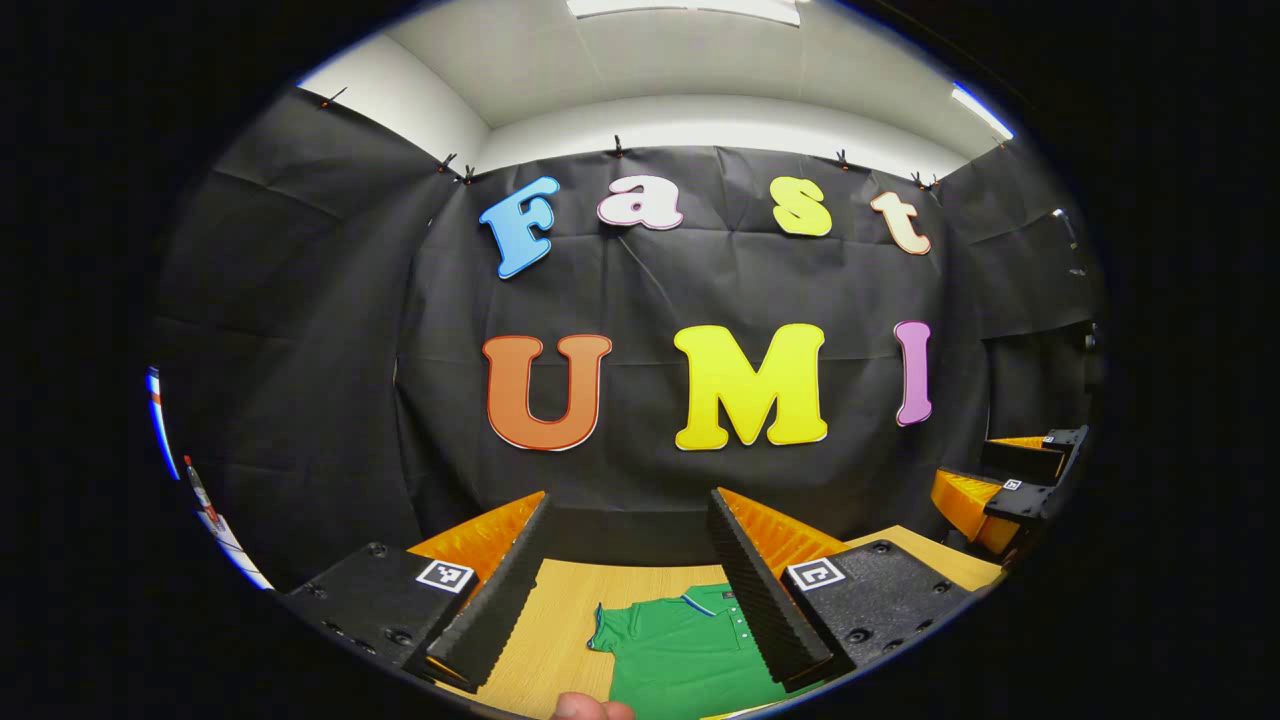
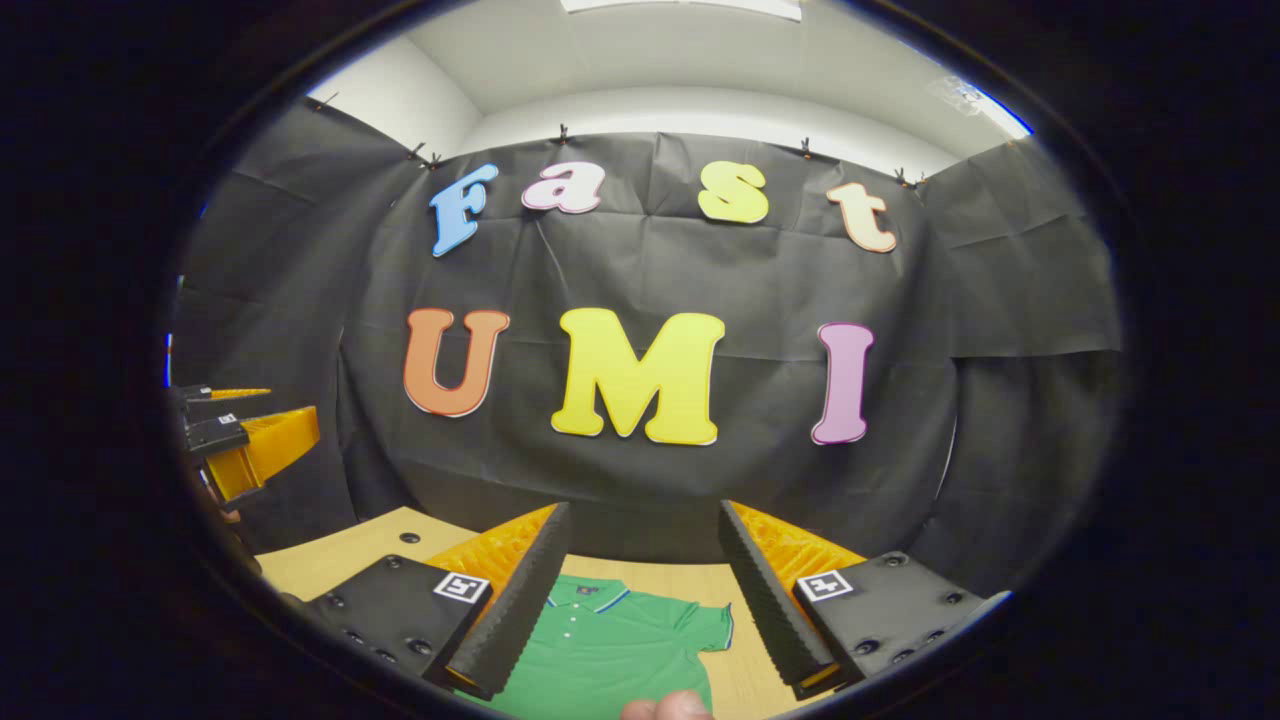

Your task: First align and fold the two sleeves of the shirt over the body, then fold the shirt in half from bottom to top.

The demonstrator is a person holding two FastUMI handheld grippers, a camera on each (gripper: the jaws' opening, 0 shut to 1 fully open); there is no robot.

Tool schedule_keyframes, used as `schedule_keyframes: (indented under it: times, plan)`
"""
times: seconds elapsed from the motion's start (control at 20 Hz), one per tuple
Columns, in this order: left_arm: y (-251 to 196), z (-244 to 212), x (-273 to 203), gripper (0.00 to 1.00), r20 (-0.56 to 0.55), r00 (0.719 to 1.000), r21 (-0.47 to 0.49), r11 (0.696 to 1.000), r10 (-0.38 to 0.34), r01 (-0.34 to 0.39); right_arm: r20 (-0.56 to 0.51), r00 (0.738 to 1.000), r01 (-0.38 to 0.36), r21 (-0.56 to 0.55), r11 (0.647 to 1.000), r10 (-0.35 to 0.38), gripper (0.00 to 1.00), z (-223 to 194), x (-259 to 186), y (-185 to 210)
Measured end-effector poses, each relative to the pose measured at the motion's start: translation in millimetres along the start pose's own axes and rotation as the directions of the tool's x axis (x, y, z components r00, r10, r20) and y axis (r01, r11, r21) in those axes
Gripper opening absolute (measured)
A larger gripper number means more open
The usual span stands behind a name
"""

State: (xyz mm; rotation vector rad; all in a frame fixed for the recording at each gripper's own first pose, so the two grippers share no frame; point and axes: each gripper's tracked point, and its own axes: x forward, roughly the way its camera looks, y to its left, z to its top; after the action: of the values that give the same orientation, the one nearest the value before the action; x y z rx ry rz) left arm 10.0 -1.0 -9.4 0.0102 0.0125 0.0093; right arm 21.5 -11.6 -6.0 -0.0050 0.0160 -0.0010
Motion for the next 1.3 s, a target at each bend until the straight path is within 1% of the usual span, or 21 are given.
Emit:
schedule_keyframes:
  times: [0.05, 0.1, 0.15, 0.2, 0.55, 0.6, 0.7, 0.75, 0.9, 0.95, 1.0, 1.1, 1.3]
  plan:
    - [-0.1, 0.7, 0.2, 0.98, 0.000, 1.000, 0.002, 1.000, 0.001, -0.001, -0.006, 1.000, -0.004, -0.001, 1.000, 0.004, 0.94, -1.9, 1.0, 0.5]
    - [-0.5, 0.2, 0.9, 0.98, -0.002, 1.000, 0.004, 1.000, 0.001, -0.001, -0.012, 1.000, -0.004, -0.007, 1.000, 0.004, 0.94, -3.5, 1.3, -1.1]
    - [-0.9, -1.7, 0.9, 1.00, -0.006, 1.000, 0.004, 1.000, 0.003, -0.003, -0.015, 1.000, -0.005, -0.011, 1.000, 0.005, 0.94, -4.5, 2.6, -1.9]
    - [-1.7, -2.1, 1.1, 0.98, -0.008, 1.000, 0.004, 1.000, 0.004, -0.004, -0.018, 1.000, -0.006, -0.007, 1.000, 0.006, 0.94, -5.7, 3.4, -3.0]
    - [0.3, -5.5, 0.3, 0.98, -0.016, 0.999, 0.020, 0.999, 0.029, -0.028, -0.035, 0.999, -0.011, 0.005, 1.000, 0.012, 0.94, -13.2, 9.6, -10.3]
    - [0.4, -6.4, 0.7, 0.98, -0.017, 0.999, 0.021, 0.999, 0.030, -0.030, -0.036, 0.999, -0.013, 0.008, 1.000, 0.013, 0.95, -14.2, 10.5, -11.6]
    - [1.2, -6.5, 0.5, 0.98, -0.016, 0.999, 0.023, 0.999, 0.036, -0.035, -0.040, 0.999, -0.018, 0.009, 1.000, 0.018, 0.94, -17.6, 13.4, -13.3]
    - [1.2, -5.4, 0.7, 0.98, -0.016, 0.999, 0.024, 0.999, 0.038, -0.037, -0.042, 0.999, -0.023, 0.006, 1.000, 0.023, 0.95, -18.4, 14.8, -14.2]
    - [1.4, -7.3, 1.1, 0.98, -0.019, 0.999, 0.028, 0.999, 0.043, -0.042, -0.044, 0.999, -0.028, 0.001, 1.000, 0.028, 0.95, -22.2, 18.9, -21.7]
    - [1.2, -7.0, 0.9, 0.98, -0.018, 0.999, 0.028, 0.999, 0.044, -0.043, -0.054, 0.998, -0.023, 0.003, 1.000, 0.023, 0.94, -26.8, 20.0, -26.0]
    - [-0.3, -5.8, 0.9, 0.98, -0.008, 0.999, 0.021, 0.999, 0.042, -0.042, -0.064, 0.998, -0.025, -0.003, 1.000, 0.025, 0.95, -33.7, 21.4, -27.6]
    - [-4.4, -6.9, 1.3, 0.98, -0.006, 0.999, 0.016, 0.999, 0.032, -0.031, -0.095, 0.995, -0.031, -0.018, 0.999, 0.030, 0.94, -49.7, 22.7, -31.0]
    - [-16.2, -14.8, 3.1, 0.98, -0.028, 1.000, 0.018, 1.000, 0.010, -0.010, -0.177, 0.984, -0.016, 0.004, 1.000, 0.017, 0.94, -85.2, 31.6, -52.7]
